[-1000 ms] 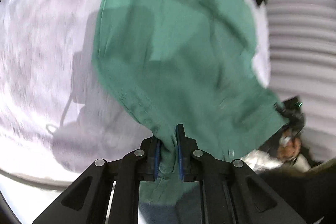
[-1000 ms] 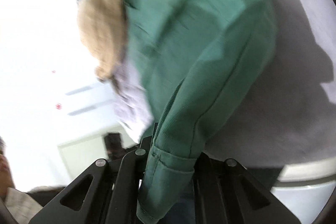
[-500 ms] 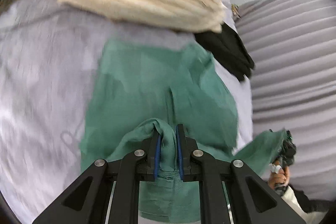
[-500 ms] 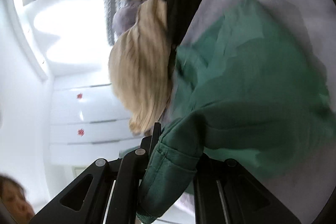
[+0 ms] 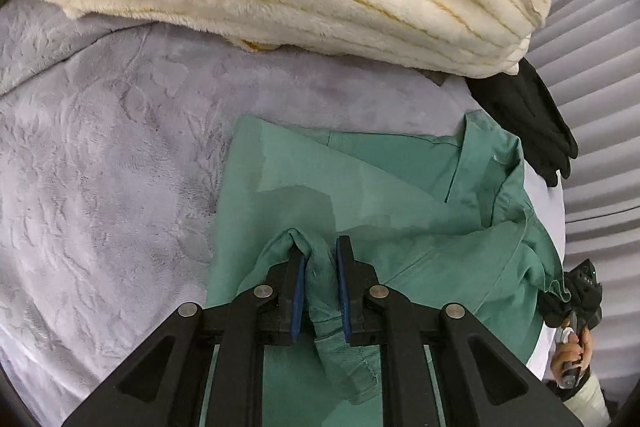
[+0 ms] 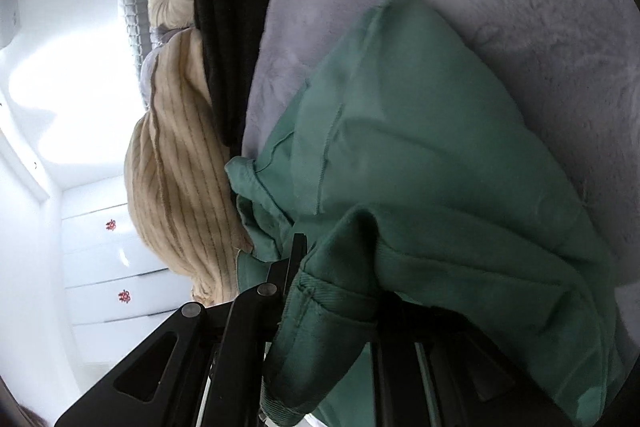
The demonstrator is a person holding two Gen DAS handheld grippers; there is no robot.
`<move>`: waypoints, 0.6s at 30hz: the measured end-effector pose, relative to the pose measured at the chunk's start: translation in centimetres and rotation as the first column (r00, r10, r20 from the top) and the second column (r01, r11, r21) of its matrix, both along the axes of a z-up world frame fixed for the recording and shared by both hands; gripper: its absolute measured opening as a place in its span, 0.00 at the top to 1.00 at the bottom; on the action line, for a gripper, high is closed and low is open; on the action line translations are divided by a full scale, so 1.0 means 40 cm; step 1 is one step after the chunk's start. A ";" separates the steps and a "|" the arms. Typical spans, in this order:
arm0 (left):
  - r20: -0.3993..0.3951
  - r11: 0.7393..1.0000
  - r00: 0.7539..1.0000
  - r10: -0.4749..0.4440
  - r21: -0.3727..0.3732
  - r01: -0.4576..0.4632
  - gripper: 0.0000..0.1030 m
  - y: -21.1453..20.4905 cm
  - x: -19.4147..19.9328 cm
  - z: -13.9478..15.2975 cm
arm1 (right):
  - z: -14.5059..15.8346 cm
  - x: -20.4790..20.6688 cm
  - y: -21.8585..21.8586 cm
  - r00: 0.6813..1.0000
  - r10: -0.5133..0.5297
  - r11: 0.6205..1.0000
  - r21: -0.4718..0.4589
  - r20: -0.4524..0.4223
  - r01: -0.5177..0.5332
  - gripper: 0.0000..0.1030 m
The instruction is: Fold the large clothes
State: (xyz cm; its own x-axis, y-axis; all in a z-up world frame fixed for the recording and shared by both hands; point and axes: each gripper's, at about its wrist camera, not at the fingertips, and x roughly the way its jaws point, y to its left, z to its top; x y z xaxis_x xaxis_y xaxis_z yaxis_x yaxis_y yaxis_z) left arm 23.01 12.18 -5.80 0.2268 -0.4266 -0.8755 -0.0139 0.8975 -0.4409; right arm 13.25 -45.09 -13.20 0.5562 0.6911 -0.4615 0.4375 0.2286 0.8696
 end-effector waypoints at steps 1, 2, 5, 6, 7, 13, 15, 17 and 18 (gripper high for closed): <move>0.000 1.000 1.000 0.000 0.002 0.000 0.83 -0.005 0.002 0.005 | 0.001 0.005 -0.001 1.000 0.004 1.000 0.000 0.007 -0.004 0.86; 0.007 1.000 1.000 -0.003 0.007 0.003 0.75 -0.002 -0.003 0.024 | 0.014 0.007 -0.002 1.000 0.008 1.000 0.006 0.018 -0.009 0.81; 0.065 0.999 0.998 -0.003 0.037 0.000 0.19 -0.005 -0.009 0.085 | 0.061 0.035 -0.004 0.999 0.010 1.000 0.015 0.045 -0.011 0.50; 0.111 0.998 0.994 0.003 0.069 -0.011 0.16 -0.004 -0.015 0.119 | 0.082 0.041 -0.008 0.998 0.005 1.000 0.001 0.068 -0.005 0.34; 0.133 0.998 0.991 -0.006 0.068 -0.003 0.16 -0.003 -0.016 0.138 | 0.101 0.042 -0.014 0.996 -0.002 1.000 -0.020 0.089 0.004 0.31; 0.187 0.987 0.981 -0.054 0.159 0.024 0.16 -0.033 -0.016 0.194 | 0.206 0.033 -0.013 0.993 0.029 0.971 -0.239 0.115 -0.001 0.32; 0.196 0.978 0.976 -0.097 0.199 0.057 0.16 -0.063 -0.025 0.182 | 0.228 0.037 0.021 0.990 0.122 0.922 -0.379 0.074 -0.085 0.32; 0.175 0.972 0.976 -0.133 0.217 0.093 0.16 -0.103 -0.028 0.155 | 0.238 0.045 0.066 0.976 0.216 0.840 -0.513 0.022 -0.174 0.32; 0.167 0.971 0.975 -0.146 0.215 0.109 0.16 -0.116 -0.029 0.146 | 0.242 0.054 0.096 0.963 0.270 0.801 -0.558 0.009 -0.220 0.32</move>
State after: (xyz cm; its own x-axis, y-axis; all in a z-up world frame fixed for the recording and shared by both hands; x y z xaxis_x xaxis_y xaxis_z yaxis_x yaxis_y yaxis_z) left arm 21.84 7.52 0.03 0.3438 -0.2793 -0.8965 0.1692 0.9575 -0.2334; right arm 15.39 -41.27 -3.52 0.4565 0.4566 -0.7636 0.2341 0.7664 0.5982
